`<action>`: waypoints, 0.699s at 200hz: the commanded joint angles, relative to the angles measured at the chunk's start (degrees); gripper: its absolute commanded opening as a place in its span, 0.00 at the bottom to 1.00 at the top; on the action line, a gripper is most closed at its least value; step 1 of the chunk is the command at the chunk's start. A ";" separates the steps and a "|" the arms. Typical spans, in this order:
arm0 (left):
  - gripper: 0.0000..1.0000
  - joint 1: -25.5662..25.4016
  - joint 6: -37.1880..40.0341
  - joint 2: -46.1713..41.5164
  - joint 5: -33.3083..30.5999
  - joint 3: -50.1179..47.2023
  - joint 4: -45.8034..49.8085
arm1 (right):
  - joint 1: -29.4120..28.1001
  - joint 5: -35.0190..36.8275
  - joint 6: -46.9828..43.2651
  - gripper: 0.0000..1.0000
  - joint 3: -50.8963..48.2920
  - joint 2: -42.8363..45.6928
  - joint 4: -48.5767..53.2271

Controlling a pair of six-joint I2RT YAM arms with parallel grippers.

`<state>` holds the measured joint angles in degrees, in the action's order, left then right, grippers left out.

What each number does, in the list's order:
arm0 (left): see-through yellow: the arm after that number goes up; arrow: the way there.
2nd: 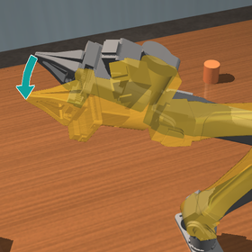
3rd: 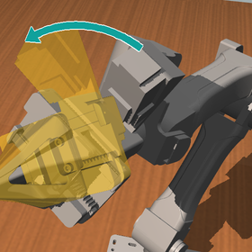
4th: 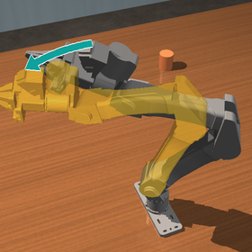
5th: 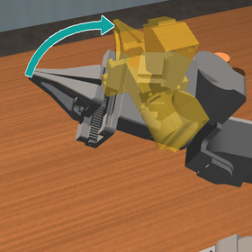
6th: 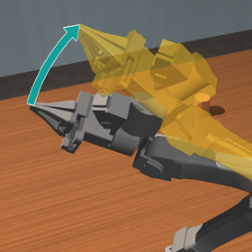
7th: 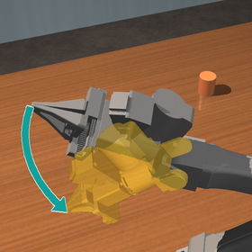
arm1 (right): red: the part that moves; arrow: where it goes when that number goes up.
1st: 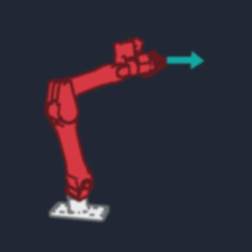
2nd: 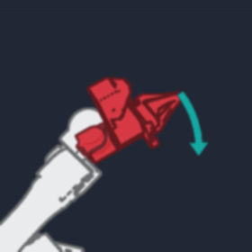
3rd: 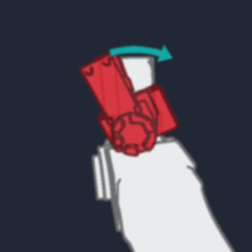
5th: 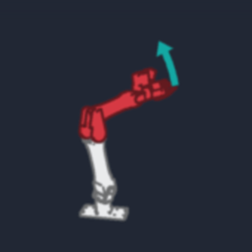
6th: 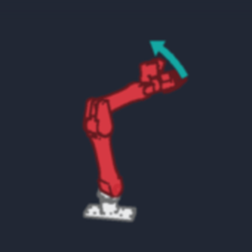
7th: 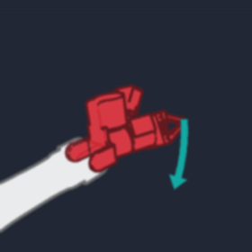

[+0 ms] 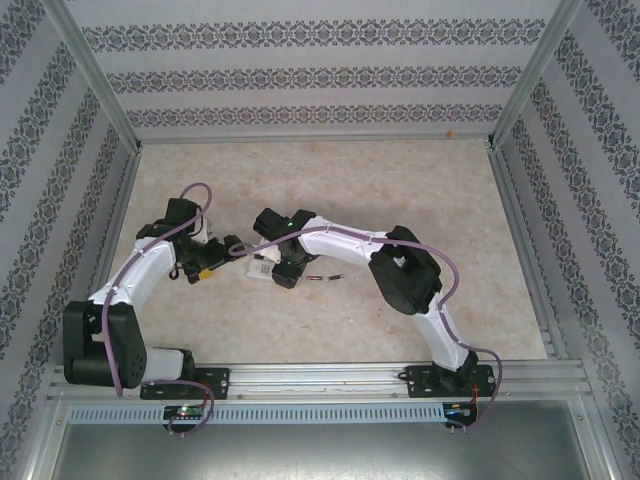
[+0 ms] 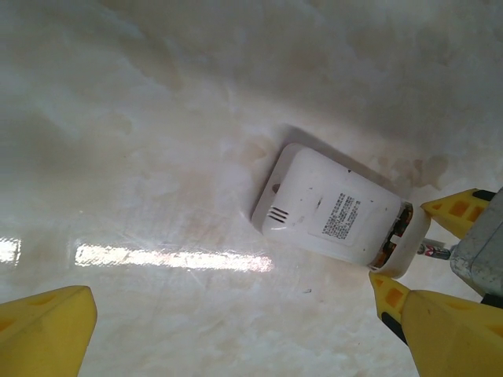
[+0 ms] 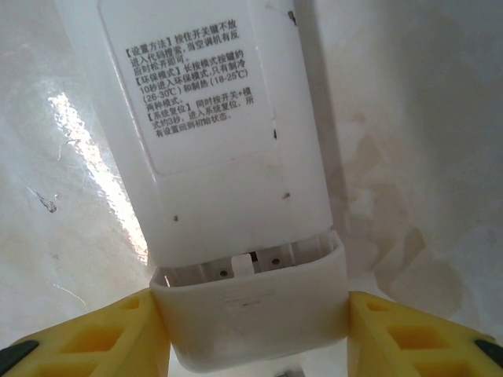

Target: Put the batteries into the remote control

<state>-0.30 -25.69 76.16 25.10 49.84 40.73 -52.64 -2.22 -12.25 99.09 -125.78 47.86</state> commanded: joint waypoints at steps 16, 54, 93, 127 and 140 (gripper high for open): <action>1.00 -0.06 1.33 -2.68 -2.93 0.51 2.50 | -0.22 -1.99 0.38 0.55 -0.65 -2.46 -0.78; 1.00 -0.06 0.82 -2.52 -2.58 0.17 2.18 | -0.18 -1.56 0.82 0.61 -0.22 -1.39 -0.86; 1.00 -0.01 0.73 -2.59 -2.17 -0.10 1.96 | 0.59 -2.29 3.06 0.64 0.32 1.44 -1.16; 1.00 -0.10 0.50 -2.46 -1.84 -0.60 1.54 | 1.80 -4.20 7.32 0.65 -1.83 5.31 -3.04; 1.00 -0.06 0.35 -2.28 -1.70 -0.71 1.32 | 2.27 -5.58 9.72 0.66 -3.64 7.17 -4.45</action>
<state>-0.30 -25.54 74.26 23.44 49.82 40.95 -51.48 -4.47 -7.75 97.84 -124.18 45.76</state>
